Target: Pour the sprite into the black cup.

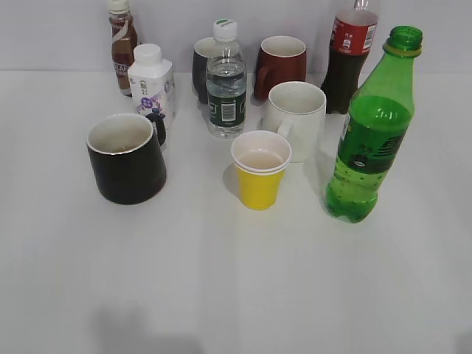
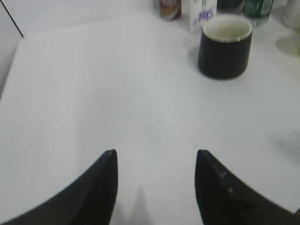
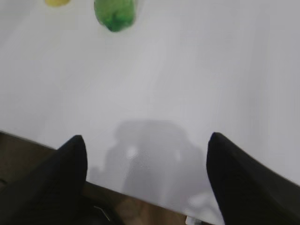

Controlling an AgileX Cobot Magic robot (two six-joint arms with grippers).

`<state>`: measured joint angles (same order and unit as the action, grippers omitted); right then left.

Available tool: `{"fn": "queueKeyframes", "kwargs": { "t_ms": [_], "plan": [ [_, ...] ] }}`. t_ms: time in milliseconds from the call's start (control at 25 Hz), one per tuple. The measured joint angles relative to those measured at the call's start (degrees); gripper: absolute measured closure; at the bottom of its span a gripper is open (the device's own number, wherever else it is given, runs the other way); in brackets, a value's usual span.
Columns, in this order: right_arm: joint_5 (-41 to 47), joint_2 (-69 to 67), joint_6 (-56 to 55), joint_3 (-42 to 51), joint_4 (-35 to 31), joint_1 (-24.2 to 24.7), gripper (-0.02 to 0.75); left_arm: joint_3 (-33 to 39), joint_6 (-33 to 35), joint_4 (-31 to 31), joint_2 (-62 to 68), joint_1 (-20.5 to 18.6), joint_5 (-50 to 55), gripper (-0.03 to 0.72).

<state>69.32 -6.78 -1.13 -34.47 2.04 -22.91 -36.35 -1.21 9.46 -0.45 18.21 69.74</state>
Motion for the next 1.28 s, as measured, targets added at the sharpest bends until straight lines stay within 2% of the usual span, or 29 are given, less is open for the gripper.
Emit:
{"fn": "queueKeyframes", "kwargs": {
  "t_ms": [80, 360, 760, 880, 1120, 1280],
  "plan": [
    [-0.1, 1.7, 0.2, 2.4, 0.1, 0.0, 0.142, 3.4, 0.0, -0.9, 0.0, 0.0, -0.6, 0.277],
    [-8.5, 2.9, 0.5, 5.8, 0.3, 0.0, 0.143, 6.6, 0.0, -2.4, 0.0, 0.0, -8.3, 0.288],
    [-9.3, 2.9, 0.5, 5.9, 0.3, 0.3, 0.144, 6.6, 0.0, -3.1, 0.0, -0.1, -8.6, 0.406],
    [-9.3, 2.9, 0.5, 5.9, 0.3, 3.7, 0.144, 6.6, 0.0, -3.2, 0.0, -3.2, -8.6, 0.426],
    [-9.6, 6.3, 0.4, 5.9, 0.3, 15.8, 0.145, 6.6, 0.0, -3.2, 0.0, -14.1, -8.7, 0.445],
    [-9.6, 7.1, 0.4, 5.9, -0.1, 17.3, 0.145, 6.6, 0.0, -3.3, 0.0, -15.1, -8.7, 0.445]
  ]
}}
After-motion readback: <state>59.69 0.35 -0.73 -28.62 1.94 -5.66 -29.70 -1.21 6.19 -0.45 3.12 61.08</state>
